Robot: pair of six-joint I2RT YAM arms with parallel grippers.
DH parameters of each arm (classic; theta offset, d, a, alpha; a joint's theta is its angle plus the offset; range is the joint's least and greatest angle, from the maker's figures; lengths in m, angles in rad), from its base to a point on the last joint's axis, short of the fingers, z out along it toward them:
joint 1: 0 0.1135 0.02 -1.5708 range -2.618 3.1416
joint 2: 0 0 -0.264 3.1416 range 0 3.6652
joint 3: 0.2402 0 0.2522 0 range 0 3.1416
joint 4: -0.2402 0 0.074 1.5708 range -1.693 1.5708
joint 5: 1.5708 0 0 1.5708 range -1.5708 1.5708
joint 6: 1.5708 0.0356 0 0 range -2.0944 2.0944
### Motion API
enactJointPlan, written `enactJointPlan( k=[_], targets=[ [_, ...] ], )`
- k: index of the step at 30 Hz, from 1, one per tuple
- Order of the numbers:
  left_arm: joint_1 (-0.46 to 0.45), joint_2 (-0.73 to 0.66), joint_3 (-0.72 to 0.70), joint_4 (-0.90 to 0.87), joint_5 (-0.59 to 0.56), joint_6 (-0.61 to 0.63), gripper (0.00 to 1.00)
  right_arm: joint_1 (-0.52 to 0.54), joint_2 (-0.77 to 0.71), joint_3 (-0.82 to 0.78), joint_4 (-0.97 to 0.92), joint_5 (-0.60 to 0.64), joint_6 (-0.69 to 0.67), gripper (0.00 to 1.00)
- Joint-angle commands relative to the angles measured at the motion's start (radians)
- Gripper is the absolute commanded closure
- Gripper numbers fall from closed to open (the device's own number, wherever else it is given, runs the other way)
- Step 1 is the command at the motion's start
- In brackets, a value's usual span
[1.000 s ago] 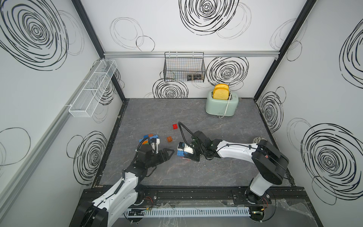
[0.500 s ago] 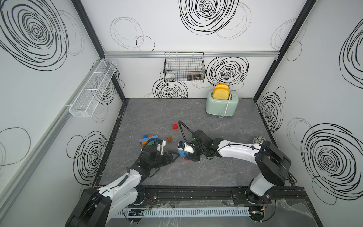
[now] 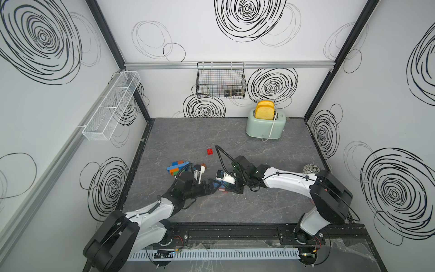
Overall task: Assemble a heart with lego
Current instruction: Adjust the lego brick at the center of the board, then assemble the lego brick with the lego brick.
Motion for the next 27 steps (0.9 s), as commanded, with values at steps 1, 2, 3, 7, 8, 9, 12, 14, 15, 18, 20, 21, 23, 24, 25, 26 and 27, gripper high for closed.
enactJointPlan(
  k=[1, 2, 3, 7, 8, 9, 12, 14, 15, 18, 20, 21, 23, 24, 25, 26, 27],
  targets=[
    [-0.022, 0.037, 0.036, 0.062, -0.035, 0.028, 0.10, -0.007, 0.011, 0.016, -0.035, 0.005, -0.011, 0.55],
    [-0.028, 0.050, 0.039, 0.065, -0.040, 0.030, 0.10, -0.008, 0.011, 0.017, -0.032, 0.000, -0.010, 0.56],
    [-0.032, 0.062, 0.044, 0.070, -0.044, 0.033, 0.10, -0.008, 0.011, 0.015, -0.031, -0.003, -0.011, 0.57],
    [-0.038, 0.101, 0.050, 0.091, -0.055, 0.034, 0.11, -0.009, 0.021, 0.015, -0.033, -0.011, -0.014, 0.62],
    [-0.040, 0.106, 0.053, 0.088, -0.059, 0.037, 0.12, -0.008, 0.025, 0.017, -0.037, -0.013, -0.015, 0.62],
    [-0.043, 0.112, 0.055, 0.084, -0.065, 0.040, 0.13, -0.009, 0.030, 0.018, -0.040, -0.016, -0.015, 0.63],
    [-0.050, 0.121, 0.053, 0.072, -0.085, 0.042, 0.17, -0.008, 0.045, 0.021, -0.046, -0.016, -0.017, 0.65],
    [-0.055, 0.124, 0.046, 0.073, -0.089, 0.042, 0.19, -0.007, 0.055, 0.024, -0.050, -0.014, -0.017, 0.65],
    [-0.058, 0.126, 0.044, 0.072, -0.093, 0.045, 0.20, -0.007, 0.059, 0.026, -0.052, -0.012, -0.016, 0.66],
    [-0.069, 0.137, 0.038, 0.064, -0.107, 0.053, 0.23, -0.006, 0.069, 0.030, -0.056, -0.010, -0.015, 0.66],
    [-0.071, 0.147, 0.029, 0.073, -0.110, 0.047, 0.25, -0.006, 0.071, 0.030, -0.055, -0.013, -0.013, 0.66],
    [-0.071, 0.150, 0.026, 0.077, -0.111, 0.044, 0.26, -0.006, 0.071, 0.029, -0.053, -0.013, -0.011, 0.66],
    [-0.075, 0.153, 0.019, 0.075, -0.121, 0.044, 0.28, -0.005, 0.072, 0.029, -0.053, -0.010, -0.011, 0.66],
    [-0.075, 0.156, 0.017, 0.070, -0.126, 0.044, 0.29, -0.006, 0.074, 0.029, -0.054, -0.009, -0.011, 0.66],
    [-0.075, 0.158, 0.012, 0.067, -0.129, 0.042, 0.30, -0.006, 0.076, 0.030, -0.054, -0.010, -0.012, 0.66],
    [-0.075, 0.160, 0.006, 0.069, -0.130, 0.040, 0.30, -0.005, 0.078, 0.031, -0.056, -0.011, -0.012, 0.66],
    [-0.075, 0.160, -0.002, 0.076, -0.128, 0.031, 0.30, -0.006, 0.081, 0.032, -0.056, -0.014, -0.011, 0.66]
  ],
)
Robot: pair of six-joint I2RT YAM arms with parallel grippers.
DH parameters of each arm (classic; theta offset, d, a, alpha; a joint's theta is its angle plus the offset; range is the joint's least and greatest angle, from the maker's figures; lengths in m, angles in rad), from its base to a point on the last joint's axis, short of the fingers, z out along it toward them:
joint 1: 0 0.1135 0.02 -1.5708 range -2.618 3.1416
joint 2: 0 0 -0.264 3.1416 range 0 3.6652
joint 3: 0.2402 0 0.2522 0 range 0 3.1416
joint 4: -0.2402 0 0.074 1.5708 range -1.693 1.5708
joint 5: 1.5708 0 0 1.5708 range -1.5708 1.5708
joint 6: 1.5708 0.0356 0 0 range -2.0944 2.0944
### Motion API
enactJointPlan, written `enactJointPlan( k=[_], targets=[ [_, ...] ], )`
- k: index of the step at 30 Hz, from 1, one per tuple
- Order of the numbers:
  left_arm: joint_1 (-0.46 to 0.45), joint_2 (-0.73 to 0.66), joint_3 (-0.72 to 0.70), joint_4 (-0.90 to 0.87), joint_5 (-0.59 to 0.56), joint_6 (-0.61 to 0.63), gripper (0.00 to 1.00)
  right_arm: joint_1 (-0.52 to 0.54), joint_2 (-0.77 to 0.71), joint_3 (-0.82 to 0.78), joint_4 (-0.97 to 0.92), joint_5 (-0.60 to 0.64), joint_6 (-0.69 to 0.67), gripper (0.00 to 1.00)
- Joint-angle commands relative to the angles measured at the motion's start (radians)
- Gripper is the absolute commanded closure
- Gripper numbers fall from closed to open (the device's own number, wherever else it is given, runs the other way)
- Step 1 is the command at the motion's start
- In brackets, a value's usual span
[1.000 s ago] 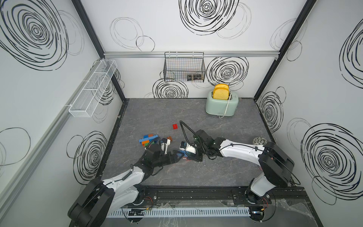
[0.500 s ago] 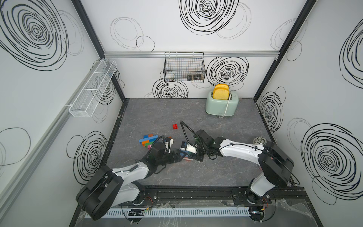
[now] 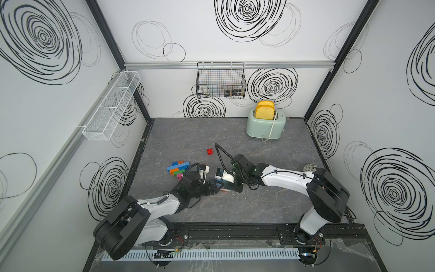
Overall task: Assemble a heart with lego
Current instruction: Assemble the lego brick with the lego brick.
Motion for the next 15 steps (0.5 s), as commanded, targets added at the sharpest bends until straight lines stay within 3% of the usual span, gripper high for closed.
enactJointPlan(
  k=[1, 5, 12, 15],
  targets=[
    [0.000, 0.016, -0.036, -0.008, -0.032, -0.014, 0.28, -0.001, 0.050, 0.001, -0.053, -0.001, -0.014, 0.66],
    [0.026, -0.016, -0.064, 0.045, -0.016, -0.080, 0.20, -0.001, 0.063, 0.007, -0.056, -0.008, -0.011, 0.66],
    [0.087, -0.005, -0.187, 0.386, 0.047, -0.292, 0.21, 0.000, 0.073, 0.004, -0.058, -0.018, -0.010, 0.66],
    [0.099, 0.011, -0.200, 0.477, 0.082, -0.329, 0.20, -0.001, 0.079, 0.008, -0.068, -0.014, -0.011, 0.66]
  ],
)
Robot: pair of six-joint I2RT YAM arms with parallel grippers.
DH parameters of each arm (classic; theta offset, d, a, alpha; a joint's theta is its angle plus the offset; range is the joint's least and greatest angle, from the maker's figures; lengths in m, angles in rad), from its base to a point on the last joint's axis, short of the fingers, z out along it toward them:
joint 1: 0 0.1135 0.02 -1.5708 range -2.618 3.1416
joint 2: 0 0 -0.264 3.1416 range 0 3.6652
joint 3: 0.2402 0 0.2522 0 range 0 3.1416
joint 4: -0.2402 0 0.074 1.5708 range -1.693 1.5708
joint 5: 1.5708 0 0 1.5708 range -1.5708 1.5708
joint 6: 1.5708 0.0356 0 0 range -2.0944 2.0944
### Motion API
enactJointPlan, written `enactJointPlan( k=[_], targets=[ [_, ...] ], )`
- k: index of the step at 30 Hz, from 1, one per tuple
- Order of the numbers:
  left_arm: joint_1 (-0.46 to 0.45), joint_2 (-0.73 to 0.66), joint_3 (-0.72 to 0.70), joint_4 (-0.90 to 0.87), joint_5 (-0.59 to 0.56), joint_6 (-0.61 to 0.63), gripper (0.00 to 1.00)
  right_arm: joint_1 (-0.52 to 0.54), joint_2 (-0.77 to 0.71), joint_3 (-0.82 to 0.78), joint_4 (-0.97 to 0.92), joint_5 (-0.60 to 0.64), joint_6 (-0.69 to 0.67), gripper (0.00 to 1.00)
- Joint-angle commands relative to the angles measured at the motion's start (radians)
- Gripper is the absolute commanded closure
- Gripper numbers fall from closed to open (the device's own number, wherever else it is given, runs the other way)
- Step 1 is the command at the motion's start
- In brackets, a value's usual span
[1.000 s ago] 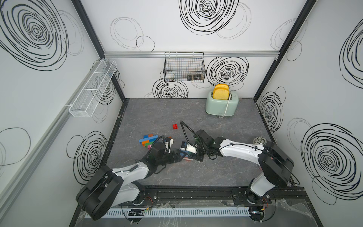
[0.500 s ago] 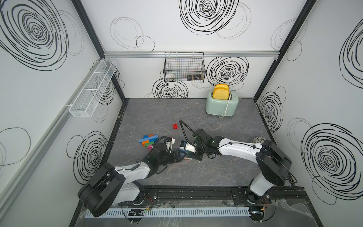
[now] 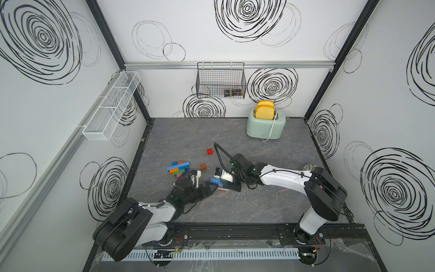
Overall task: Assemble a heart with lego
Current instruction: Assemble the lego brick with the lego brick.
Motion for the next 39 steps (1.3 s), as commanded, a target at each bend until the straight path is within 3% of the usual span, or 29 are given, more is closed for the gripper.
enactJointPlan(
  k=[1, 9, 26, 39],
  targets=[
    [0.014, 0.019, -0.011, 0.231, 0.049, -0.103, 0.20, -0.001, 0.057, -0.010, -0.079, 0.001, -0.011, 0.66],
    [0.020, 0.121, -0.013, 0.362, 0.068, -0.136, 0.19, -0.001, 0.061, -0.007, -0.082, -0.005, -0.010, 0.66],
    [-0.012, 0.159, 0.021, 0.182, -0.035, -0.013, 0.25, 0.001, 0.083, 0.010, -0.102, -0.007, -0.010, 0.66],
    [-0.029, 0.204, 0.017, 0.179, -0.041, -0.019, 0.41, 0.002, 0.084, 0.010, -0.102, -0.010, -0.010, 0.66]
  ],
)
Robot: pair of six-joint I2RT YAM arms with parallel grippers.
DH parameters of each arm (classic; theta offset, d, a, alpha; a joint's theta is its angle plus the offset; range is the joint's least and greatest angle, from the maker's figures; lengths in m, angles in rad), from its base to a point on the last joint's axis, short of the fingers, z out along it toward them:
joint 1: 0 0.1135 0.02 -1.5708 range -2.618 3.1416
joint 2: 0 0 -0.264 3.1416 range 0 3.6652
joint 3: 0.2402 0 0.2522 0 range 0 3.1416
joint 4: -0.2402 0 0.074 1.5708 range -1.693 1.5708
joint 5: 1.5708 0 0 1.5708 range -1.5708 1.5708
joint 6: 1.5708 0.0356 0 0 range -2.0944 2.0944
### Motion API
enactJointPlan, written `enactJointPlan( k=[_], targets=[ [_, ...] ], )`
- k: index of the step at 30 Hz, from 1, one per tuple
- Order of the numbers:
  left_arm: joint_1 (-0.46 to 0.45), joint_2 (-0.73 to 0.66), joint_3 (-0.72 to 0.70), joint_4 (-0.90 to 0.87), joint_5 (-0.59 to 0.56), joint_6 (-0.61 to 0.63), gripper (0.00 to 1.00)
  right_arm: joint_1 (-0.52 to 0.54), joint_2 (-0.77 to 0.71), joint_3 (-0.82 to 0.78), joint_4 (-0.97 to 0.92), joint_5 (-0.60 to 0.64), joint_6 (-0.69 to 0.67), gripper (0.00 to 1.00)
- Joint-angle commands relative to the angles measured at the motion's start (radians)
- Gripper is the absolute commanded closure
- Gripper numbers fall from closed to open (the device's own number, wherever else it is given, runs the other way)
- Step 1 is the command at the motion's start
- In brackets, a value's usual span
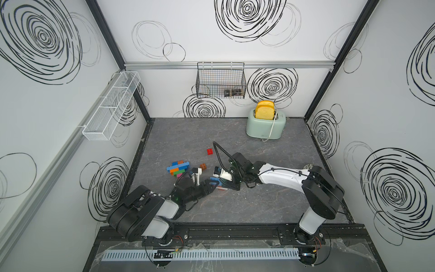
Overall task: Assemble a heart with lego
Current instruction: Assemble the lego brick with the lego brick.
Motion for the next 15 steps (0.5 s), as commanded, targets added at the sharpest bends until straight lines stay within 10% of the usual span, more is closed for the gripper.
enactJointPlan(
  k=[1, 15],
  targets=[
    [-0.010, 0.029, 0.002, -0.062, -0.019, -0.003, 0.40, 0.007, 0.058, -0.019, -0.095, 0.000, -0.010, 0.66],
    [0.035, 0.088, -0.024, 0.198, 0.021, -0.161, 0.22, 0.007, 0.073, -0.014, -0.108, -0.012, -0.007, 0.66]
  ],
)
